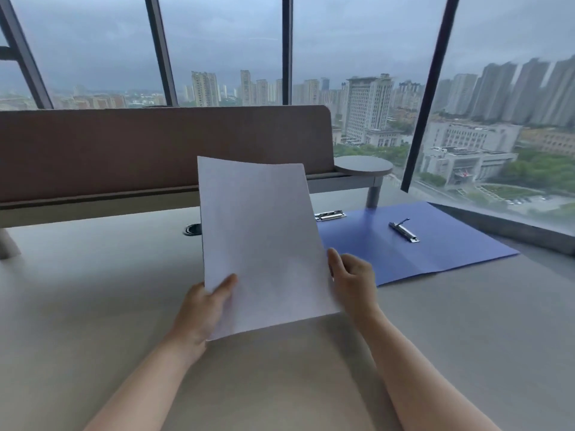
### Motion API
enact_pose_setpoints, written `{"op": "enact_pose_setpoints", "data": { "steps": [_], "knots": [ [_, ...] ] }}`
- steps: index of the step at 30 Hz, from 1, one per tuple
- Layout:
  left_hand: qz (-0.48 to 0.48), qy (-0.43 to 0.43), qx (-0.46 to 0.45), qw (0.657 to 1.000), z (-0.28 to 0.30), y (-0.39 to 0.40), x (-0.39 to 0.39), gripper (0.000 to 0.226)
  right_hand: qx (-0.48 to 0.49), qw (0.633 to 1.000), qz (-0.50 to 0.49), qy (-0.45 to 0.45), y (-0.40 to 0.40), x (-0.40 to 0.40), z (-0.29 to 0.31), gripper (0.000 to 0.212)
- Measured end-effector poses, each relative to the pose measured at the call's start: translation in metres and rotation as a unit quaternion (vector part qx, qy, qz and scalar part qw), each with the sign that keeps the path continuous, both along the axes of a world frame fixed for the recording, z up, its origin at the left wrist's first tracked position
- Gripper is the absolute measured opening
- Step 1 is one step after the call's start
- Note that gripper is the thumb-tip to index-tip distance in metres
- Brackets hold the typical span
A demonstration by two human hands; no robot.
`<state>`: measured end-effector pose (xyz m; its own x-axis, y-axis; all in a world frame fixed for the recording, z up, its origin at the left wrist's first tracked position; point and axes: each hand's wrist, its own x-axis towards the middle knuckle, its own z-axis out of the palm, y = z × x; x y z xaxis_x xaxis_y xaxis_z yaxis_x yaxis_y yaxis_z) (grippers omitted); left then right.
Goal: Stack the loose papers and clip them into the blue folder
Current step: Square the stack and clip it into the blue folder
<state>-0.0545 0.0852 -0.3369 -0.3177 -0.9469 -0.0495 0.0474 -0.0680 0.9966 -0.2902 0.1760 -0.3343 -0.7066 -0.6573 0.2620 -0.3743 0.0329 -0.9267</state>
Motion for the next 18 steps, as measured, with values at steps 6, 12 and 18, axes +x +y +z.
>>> {"op": "enact_pose_setpoints", "data": {
  "steps": [6, 12, 18],
  "knots": [
    [-0.054, 0.060, 0.060, 0.995, -0.003, 0.024, -0.079, 0.024, 0.318, 0.896, -0.006, 0.310, 0.022, -0.083, -0.019, 0.058],
    [-0.065, 0.087, 0.085, 0.990, -0.003, 0.038, -0.123, 0.025, 0.407, 0.839, 0.039, 0.359, 0.027, -0.077, -0.017, 0.062],
    [-0.056, 0.091, 0.094, 0.990, -0.002, 0.036, -0.134, 0.023, 0.204, 0.919, -0.033, 0.335, 0.031, -0.029, -0.009, 0.043]
  ]
}}
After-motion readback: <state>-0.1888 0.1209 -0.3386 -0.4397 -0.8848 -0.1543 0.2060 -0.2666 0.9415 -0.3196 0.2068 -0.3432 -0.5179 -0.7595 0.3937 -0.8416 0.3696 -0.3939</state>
